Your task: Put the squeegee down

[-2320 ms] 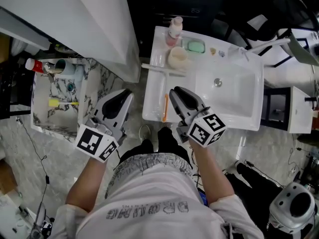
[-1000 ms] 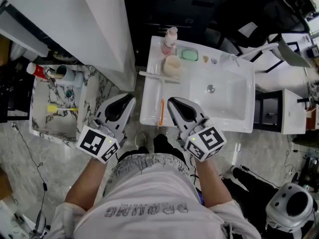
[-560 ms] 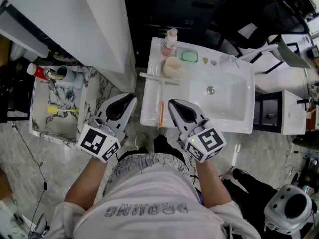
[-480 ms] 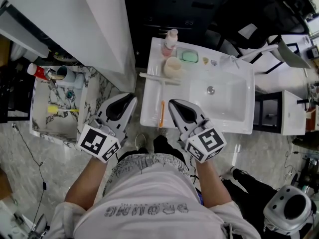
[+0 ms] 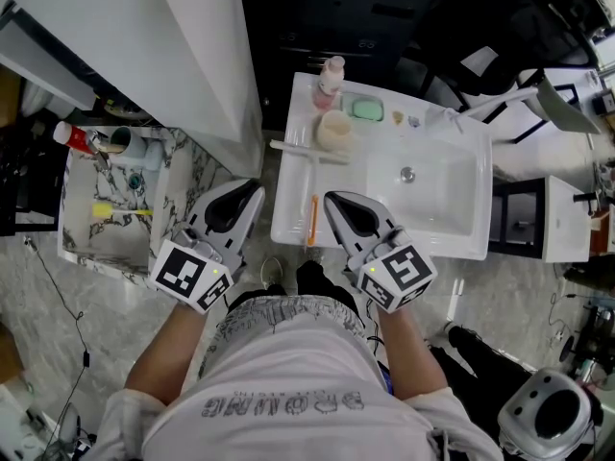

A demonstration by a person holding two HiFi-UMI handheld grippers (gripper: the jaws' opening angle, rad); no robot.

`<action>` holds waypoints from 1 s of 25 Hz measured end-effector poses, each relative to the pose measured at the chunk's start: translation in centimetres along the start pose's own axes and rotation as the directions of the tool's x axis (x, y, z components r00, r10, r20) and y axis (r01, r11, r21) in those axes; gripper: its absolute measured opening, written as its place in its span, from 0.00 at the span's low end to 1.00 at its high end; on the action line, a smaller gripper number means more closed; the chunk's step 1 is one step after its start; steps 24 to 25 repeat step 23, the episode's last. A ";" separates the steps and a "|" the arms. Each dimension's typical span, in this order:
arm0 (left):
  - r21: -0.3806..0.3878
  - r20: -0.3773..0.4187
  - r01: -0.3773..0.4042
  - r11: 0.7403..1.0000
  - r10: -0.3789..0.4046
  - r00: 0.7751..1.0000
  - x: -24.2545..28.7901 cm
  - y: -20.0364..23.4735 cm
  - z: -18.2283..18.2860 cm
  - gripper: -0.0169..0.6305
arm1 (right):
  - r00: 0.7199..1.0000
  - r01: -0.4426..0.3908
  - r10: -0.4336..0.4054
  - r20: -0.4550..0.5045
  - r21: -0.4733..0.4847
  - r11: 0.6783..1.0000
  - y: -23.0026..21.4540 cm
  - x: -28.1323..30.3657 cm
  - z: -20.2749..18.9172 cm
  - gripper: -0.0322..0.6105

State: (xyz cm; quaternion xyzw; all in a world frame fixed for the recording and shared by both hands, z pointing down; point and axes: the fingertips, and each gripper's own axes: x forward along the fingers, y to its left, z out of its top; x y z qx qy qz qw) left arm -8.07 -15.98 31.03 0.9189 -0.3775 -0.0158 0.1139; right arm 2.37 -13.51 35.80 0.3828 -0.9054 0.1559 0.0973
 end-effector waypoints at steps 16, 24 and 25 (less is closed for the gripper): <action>-0.001 -0.007 0.001 1.000 -0.001 1.000 0.2 -0.1 -0.2 0.09 | 1.000 0.005 -0.005 -0.002 0.022 1.000 -0.6 0.1 -0.4 0.06; -0.001 -0.005 -0.006 1.000 0.006 1.000 0.3 0.0 -0.3 0.09 | 1.000 0.003 -0.003 -0.001 0.023 1.000 -0.9 0.2 -0.5 0.06; -0.001 -0.005 -0.006 1.000 0.006 1.000 0.3 0.0 -0.3 0.09 | 1.000 0.003 -0.003 -0.001 0.023 1.000 -0.9 0.2 -0.5 0.06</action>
